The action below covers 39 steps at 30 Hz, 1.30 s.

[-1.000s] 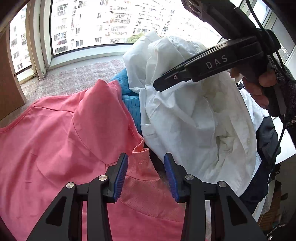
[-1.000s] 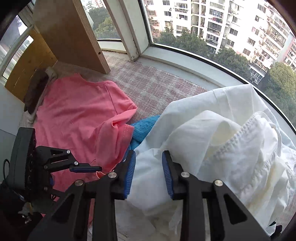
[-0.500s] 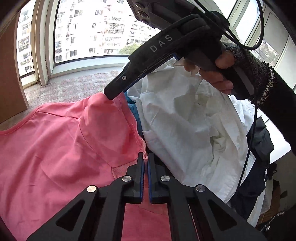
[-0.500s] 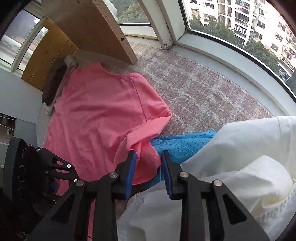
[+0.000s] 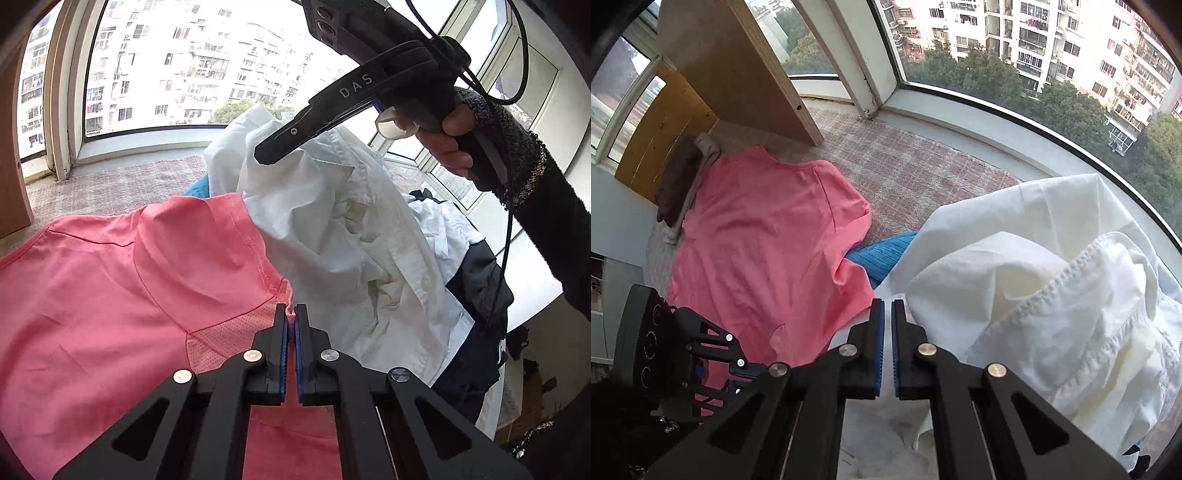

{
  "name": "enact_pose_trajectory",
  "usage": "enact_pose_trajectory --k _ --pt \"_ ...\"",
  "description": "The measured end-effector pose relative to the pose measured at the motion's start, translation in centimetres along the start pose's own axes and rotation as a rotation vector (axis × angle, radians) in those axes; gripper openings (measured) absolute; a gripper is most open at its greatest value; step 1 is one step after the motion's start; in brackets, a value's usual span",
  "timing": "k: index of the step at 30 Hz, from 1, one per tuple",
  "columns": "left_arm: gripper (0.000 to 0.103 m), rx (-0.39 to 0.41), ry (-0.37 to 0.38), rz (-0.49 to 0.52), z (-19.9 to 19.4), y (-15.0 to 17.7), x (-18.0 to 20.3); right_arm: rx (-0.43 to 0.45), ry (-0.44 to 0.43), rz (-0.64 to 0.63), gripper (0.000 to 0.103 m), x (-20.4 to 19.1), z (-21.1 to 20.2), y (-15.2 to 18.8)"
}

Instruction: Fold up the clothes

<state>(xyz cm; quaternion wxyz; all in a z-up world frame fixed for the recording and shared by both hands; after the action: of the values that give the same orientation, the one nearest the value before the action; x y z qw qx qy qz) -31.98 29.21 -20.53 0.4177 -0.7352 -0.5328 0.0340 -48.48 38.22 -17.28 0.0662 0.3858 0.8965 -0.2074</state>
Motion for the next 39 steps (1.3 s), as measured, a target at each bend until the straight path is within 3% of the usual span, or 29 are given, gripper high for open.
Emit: enact_pose_trajectory --k 4,10,11,13,16,18,19,20,22,25,30,34,36,37,38,39 --pt "0.002 -0.015 -0.015 0.013 0.0 0.5 0.2 0.039 -0.054 -0.08 0.031 -1.8 0.8 -0.9" --pt "0.002 0.006 -0.042 -0.012 -1.3 0.1 -1.1 -0.106 -0.043 -0.155 0.031 -2.9 5.2 -0.8" --pt "0.002 0.009 -0.047 -0.016 -1.4 0.1 -1.3 -0.119 -0.038 -0.156 0.03 -2.9 5.3 -0.6" --pt "0.002 0.016 -0.057 -0.023 -1.7 0.0 -1.8 -0.144 -0.028 -0.156 0.003 -2.9 5.7 -0.1" --pt "0.002 0.025 -0.064 -0.036 -2.2 -0.2 -2.4 -0.133 -0.038 -0.131 0.003 -2.7 4.7 0.2" --pt "0.002 0.018 -0.01 -0.055 -1.7 -0.2 -1.9 -0.106 -0.038 -0.092 0.003 -2.0 3.6 0.0" --pt "0.008 0.003 0.017 -0.059 -1.4 -0.2 -1.5 -0.092 -0.038 -0.073 0.003 -1.6 3.1 -0.1" --pt "0.019 -0.027 0.024 -0.044 -1.1 -0.1 -1.1 -0.078 -0.038 -0.054 0.003 -1.3 2.6 -0.2" --pt "0.03 -0.058 0.0 0.004 -1.1 -0.3 -0.8 -0.05 -0.037 -0.015 0.004 -0.5 1.5 -0.4" --pt "0.032 -0.04 -0.062 0.039 -2.5 -1.7 -2.7 -0.041 -0.017 -0.025 0.005 -0.4 1.3 -0.7" --pt "0.034 -0.044 -0.258 0.118 -2.2 -6.7 -9.0 -0.074 -0.016 -0.084 0.027 -1.0 2.4 -0.6" --pt "0.034 -0.11 -0.28 0.168 1.1 -9.3 -11.8 -0.073 -0.034 -0.143 0.034 -2.0 3.4 0.0" --pt "0.034 -0.151 -0.284 0.184 3.0 -9.4 -12.4 -0.083 -0.015 -0.164 0.031 -2.3 4.2 0.1" --pt "0.034 -0.171 -0.285 0.192 3.9 -9.5 -12.6 -0.084 0.041 -0.157 0.01 -2.0 4.5 0.1" --pt "0.034 -0.19 -0.293 0.198 4.8 -9.5 -12.9 -0.082 0.093 -0.149 0.004 -1.7 4.8 0.0" --pt "0.034 -0.203 -0.318 0.2 5.4 -9.4 -13.3 -0.051 0.085 -0.119 0.004 -1.3 4.0 -0.3"
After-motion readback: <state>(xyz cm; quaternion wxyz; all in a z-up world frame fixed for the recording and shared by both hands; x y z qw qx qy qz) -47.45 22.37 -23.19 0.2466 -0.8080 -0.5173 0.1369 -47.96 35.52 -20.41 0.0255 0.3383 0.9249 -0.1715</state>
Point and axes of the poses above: each gripper's, at about its wrist camera, not at the fingertips, and z roughly the way its jaws point, x to its right, y to its underside, the point moved 3 cm from there along z, roughly the way its jaws point, and after that the axes turned 4 degrees about x, right-handed, at the moved point
